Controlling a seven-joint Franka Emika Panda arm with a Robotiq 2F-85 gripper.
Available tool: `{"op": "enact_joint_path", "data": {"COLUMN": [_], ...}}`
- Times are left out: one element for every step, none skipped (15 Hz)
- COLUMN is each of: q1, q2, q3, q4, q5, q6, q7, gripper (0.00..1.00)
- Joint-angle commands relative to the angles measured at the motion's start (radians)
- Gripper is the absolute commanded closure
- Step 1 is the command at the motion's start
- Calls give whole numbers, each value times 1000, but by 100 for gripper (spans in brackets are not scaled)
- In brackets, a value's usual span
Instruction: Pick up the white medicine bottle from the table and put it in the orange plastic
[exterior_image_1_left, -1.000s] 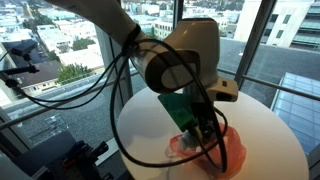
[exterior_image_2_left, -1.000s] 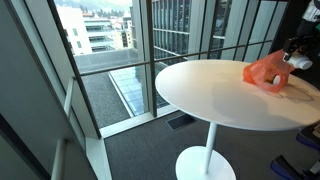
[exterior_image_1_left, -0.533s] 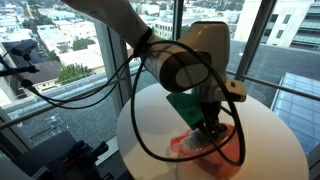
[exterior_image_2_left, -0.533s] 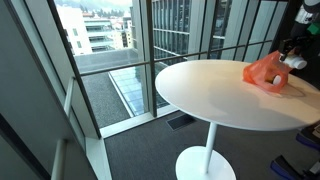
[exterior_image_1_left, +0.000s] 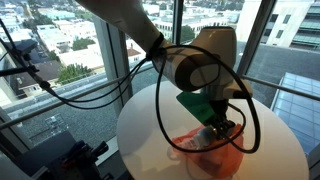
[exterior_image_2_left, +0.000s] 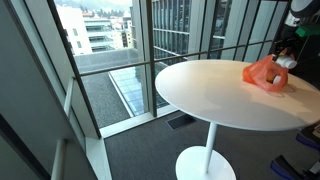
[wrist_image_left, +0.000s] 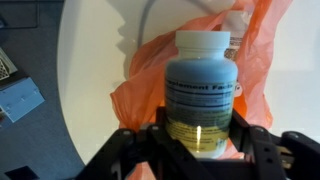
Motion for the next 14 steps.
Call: {"op": "enact_joint_path", "data": {"q1": [5, 8, 13, 18, 24, 30, 35, 42, 48, 54, 58, 62, 64, 67], "q2": [57, 66, 72, 79, 85, 91, 97, 102, 107, 114, 119, 124, 128, 131], "q3": [11, 13, 15, 16, 17, 19, 22, 23, 25, 28, 31, 35, 38, 40], "q4": [77, 89, 99, 111, 121, 129, 137, 143, 149, 155, 158, 158, 157, 156], "q5": [0, -2, -5, -8, -11, -12, -13, -15, -16, -16, -15, -13, -12, -13], "q6": [3, 2, 0, -2, -3, -3, -3, -3, -4, -3, -3, -2, -2, -1], "q7": [4, 5, 9, 12, 15, 17, 18, 20, 20, 20, 18, 15, 13, 12], "gripper": [64, 64, 64, 64, 64, 64, 64, 64, 64, 64, 64, 64, 64, 64]}}
